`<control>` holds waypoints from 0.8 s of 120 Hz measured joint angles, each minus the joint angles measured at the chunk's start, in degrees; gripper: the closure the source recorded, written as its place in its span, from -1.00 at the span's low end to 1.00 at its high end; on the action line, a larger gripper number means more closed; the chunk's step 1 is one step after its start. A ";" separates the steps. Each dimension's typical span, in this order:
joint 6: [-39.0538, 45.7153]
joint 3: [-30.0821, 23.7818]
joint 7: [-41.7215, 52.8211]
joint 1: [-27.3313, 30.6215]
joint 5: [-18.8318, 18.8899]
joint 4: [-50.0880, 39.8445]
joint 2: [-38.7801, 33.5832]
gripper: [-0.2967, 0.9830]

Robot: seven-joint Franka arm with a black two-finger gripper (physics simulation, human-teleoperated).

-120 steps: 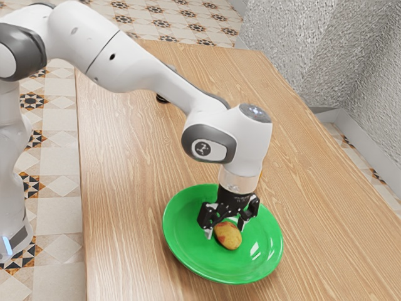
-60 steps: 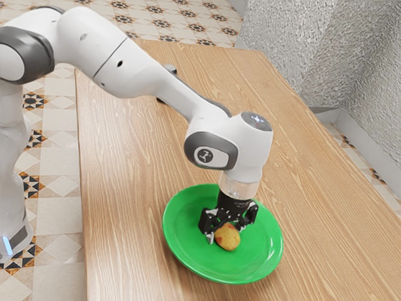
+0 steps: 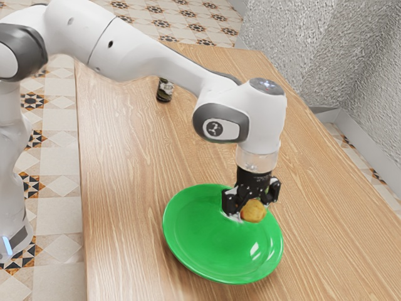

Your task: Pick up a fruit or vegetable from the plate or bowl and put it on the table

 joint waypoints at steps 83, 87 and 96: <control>-10.55 1.18 23.05 24.13 5.87 9.17 5.39 -0.25; -10.50 1.53 24.04 24.12 5.78 8.97 5.41 -0.31; -10.48 1.76 26.08 23.34 5.51 8.17 4.08 -0.40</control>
